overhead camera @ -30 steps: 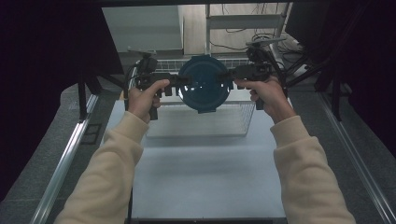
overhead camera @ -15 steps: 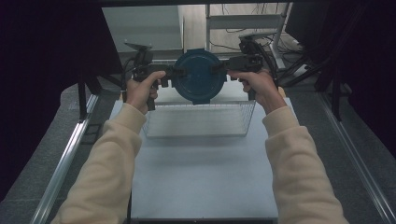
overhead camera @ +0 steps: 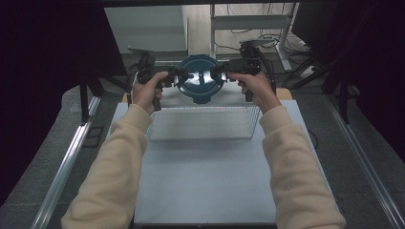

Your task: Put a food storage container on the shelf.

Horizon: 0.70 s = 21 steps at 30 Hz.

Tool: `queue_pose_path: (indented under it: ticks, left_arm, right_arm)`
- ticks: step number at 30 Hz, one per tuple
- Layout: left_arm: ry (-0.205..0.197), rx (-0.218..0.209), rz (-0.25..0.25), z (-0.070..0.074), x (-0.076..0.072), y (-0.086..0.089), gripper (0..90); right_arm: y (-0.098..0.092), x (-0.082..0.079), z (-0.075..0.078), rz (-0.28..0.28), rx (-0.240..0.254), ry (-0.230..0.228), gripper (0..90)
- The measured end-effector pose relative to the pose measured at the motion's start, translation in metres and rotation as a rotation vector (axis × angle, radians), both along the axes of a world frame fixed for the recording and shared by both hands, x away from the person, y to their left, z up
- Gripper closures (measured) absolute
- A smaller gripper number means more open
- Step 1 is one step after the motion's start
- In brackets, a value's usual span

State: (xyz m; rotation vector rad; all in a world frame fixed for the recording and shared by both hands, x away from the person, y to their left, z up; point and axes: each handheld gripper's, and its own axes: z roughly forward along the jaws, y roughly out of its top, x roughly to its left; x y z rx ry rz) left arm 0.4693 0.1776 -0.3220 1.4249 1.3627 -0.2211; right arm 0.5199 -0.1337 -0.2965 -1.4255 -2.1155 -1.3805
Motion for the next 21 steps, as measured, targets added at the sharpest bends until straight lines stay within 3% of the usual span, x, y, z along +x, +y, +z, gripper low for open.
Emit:
queue_pose_path:
  ticks: [7, 9, 17, 21]
  left_arm:
    - [0.044, -0.053, 0.032, -0.013, 0.012, -0.002, 39.4]
    - [0.037, -0.053, 0.032, -0.014, 0.014, -0.002, 39.3]
    - [0.021, -0.062, 0.025, -0.016, 0.014, -0.002, 38.8]
    - [-0.053, 0.002, 0.074, -0.009, 0.006, -0.005, 29.5]
  right_arm:
    - [-0.004, 0.011, -0.012, -0.035, 0.032, 0.083, 34.5]
    - [-0.005, 0.013, -0.016, -0.049, 0.048, 0.108, 34.6]
    - [-0.007, 0.010, -0.017, -0.065, 0.058, 0.097, 33.5]
    - [-0.005, 0.003, -0.012, -0.098, 0.029, 0.035, 20.1]
